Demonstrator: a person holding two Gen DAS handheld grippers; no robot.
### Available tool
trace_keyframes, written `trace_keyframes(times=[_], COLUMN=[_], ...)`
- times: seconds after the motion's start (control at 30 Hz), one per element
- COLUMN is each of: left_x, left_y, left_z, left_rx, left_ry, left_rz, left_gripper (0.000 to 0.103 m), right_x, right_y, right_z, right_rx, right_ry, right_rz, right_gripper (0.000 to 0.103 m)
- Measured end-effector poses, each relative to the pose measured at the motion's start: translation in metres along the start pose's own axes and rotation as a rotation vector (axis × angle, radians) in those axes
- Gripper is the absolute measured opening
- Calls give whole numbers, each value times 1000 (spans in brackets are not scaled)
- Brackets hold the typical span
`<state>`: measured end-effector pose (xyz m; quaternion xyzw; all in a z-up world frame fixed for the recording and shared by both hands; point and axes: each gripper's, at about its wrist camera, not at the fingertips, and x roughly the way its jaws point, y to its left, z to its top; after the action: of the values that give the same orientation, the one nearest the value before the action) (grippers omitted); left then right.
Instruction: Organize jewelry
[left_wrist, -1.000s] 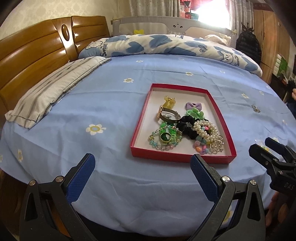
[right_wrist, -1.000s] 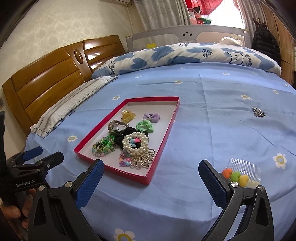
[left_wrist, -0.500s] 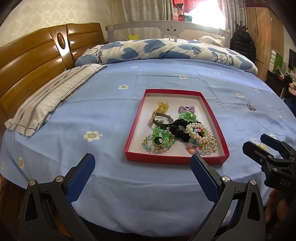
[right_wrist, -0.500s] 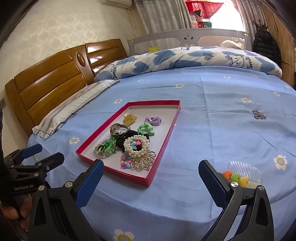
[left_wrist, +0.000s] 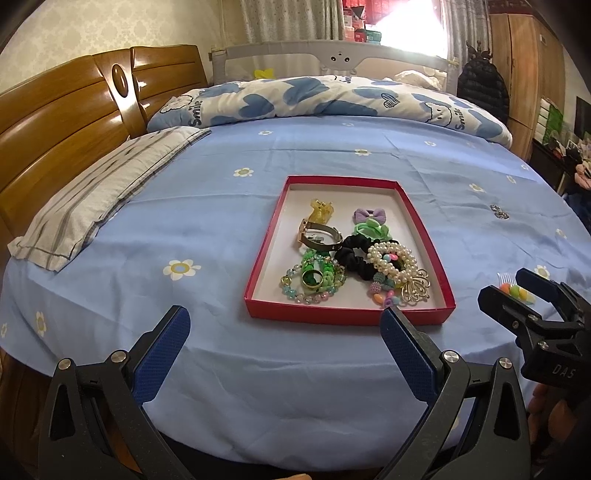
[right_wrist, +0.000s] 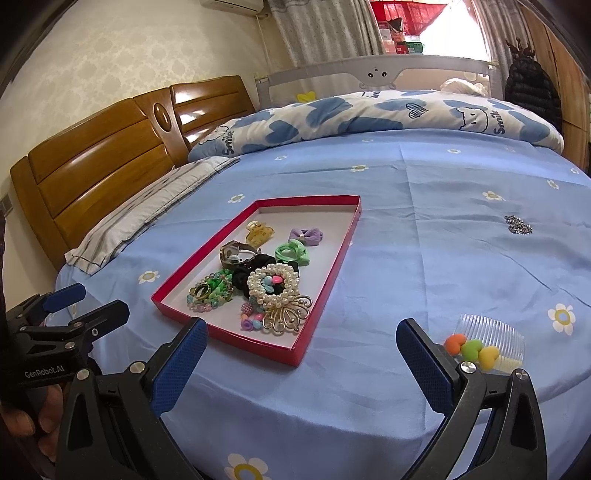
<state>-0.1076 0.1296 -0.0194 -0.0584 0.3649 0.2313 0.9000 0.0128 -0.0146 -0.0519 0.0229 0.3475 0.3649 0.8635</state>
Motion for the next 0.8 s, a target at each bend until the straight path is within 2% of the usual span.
trace_keyframes(times=[0.8], left_x=[4], left_y=[-2], left_z=[-3], left_rx=[8], left_ry=[17], left_rz=[-3], left_gripper=[103], right_x=[0], right_y=[0], right_z=[-1], right_rx=[-2], right_ry=[8], right_rz=[0], right_gripper=[103])
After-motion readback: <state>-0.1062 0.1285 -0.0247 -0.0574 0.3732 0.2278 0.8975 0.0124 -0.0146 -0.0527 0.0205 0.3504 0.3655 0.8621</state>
